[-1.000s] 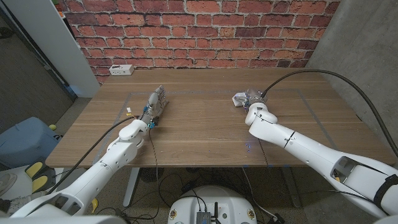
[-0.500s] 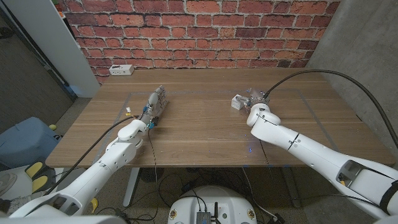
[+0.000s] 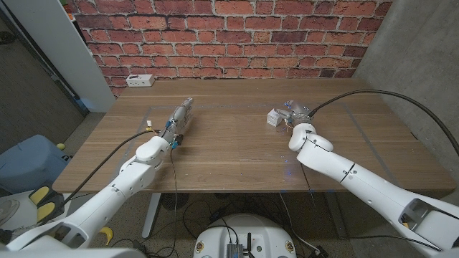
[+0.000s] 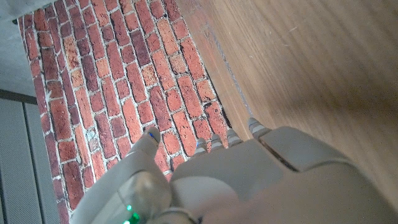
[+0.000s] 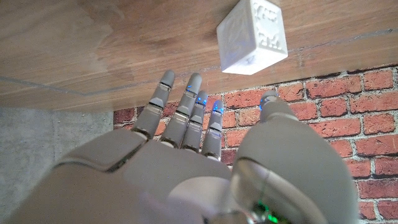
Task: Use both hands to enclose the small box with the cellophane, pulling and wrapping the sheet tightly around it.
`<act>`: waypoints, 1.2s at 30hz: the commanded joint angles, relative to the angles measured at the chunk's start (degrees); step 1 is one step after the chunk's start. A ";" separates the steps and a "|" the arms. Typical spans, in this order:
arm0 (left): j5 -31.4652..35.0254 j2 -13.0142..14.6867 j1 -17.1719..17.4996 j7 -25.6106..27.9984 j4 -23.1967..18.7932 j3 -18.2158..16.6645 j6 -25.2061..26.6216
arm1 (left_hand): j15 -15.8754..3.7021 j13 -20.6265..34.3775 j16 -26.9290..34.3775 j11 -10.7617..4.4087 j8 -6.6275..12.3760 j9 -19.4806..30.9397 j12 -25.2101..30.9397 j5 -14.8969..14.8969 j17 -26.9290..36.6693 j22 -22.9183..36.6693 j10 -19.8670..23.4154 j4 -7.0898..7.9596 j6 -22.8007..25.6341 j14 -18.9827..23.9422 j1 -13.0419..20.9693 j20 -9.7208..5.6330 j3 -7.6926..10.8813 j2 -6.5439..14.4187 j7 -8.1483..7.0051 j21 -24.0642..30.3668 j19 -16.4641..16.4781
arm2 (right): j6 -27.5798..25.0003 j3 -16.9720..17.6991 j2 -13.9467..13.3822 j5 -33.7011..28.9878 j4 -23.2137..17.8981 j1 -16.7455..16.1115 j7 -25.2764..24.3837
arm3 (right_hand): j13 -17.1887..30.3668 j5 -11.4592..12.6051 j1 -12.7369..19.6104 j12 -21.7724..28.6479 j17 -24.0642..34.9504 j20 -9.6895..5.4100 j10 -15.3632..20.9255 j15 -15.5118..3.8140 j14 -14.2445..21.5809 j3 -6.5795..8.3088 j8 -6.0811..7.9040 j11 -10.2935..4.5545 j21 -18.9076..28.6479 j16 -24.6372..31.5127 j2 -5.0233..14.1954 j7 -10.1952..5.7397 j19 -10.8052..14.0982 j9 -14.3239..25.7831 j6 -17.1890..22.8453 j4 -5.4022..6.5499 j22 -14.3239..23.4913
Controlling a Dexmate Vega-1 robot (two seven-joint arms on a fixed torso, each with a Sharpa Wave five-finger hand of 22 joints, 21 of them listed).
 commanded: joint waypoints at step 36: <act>36.06 12.15 -1.04 7.81 -21.77 9.30 14.67 | 4.05 0.08 0.14 0.05 3.29 0.46 0.83 0.54 0.25 -0.04 -0.29 -9.10 15.00 -2.66 16.57 4.42 0.60 -6.53 -6.22 -0.45 3.14 | -10.00 7.14 -5.83 -1.21 -16.46 -15.20 -7.89 | -0.12 -0.69 4.09 -0.37 -1.32 -0.96 -0.04 -3.20 -3.97 2.13 -0.03 -0.64 0.02 -3.00 1.44 -0.67 0.18 0.06 1.80 -2.69 -0.07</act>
